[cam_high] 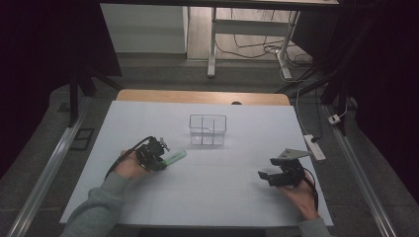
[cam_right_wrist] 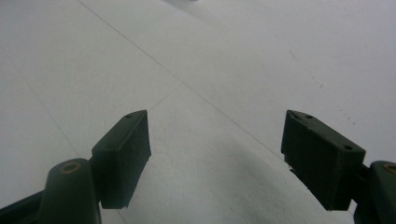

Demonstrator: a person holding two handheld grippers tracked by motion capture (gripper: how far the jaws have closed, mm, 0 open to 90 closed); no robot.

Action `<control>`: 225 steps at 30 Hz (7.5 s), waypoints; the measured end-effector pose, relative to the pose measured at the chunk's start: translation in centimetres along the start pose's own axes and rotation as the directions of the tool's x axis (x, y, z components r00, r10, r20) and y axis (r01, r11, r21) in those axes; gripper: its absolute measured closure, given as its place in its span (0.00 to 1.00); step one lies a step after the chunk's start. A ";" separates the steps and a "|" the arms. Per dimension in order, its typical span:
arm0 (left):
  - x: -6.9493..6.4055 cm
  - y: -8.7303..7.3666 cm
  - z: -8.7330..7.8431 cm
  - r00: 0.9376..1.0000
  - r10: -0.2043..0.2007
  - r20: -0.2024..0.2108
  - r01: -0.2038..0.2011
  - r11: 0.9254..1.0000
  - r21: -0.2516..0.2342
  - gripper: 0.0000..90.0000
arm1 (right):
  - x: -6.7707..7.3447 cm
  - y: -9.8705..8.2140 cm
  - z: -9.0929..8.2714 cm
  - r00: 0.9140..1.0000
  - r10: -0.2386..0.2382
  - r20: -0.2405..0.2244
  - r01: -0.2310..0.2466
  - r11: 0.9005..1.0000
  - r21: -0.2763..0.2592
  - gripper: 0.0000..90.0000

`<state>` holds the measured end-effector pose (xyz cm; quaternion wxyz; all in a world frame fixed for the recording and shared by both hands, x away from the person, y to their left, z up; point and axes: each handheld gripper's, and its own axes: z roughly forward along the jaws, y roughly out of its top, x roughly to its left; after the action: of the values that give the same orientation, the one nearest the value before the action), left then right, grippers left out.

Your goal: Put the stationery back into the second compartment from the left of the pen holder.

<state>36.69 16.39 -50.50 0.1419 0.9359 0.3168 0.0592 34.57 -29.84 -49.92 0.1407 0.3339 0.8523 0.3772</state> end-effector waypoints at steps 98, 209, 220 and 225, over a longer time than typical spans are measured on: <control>-9.4 7.7 -1.0 0.890 0.454 0.044 -0.443 0.883 -0.158 0.74 | 6.8 6.7 4.4 0.950 -0.197 -0.243 0.212 0.977 0.036 0.22; -5.4 6.6 -0.3 0.902 0.074 0.426 0.210 0.787 -0.580 0.71 | 9.9 7.7 7.1 0.896 -0.421 -0.141 0.421 0.906 -0.028 0.72; -6.3 6.9 -0.8 0.901 0.110 0.420 0.179 0.786 -0.592 0.82 | 9.9 7.7 7.0 0.901 -0.413 -0.135 0.412 0.910 -0.040 0.72; -5.9 6.7 -1.3 0.912 0.102 0.398 0.180 0.772 -0.610 0.82 | 9.3 7.8 6.7 0.919 -0.362 -0.156 0.355 0.932 -0.066 0.66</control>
<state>35.64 8.06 -47.37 0.5132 0.8168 0.2611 -0.0373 34.59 -16.02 -48.64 0.1423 0.1372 0.9007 0.3870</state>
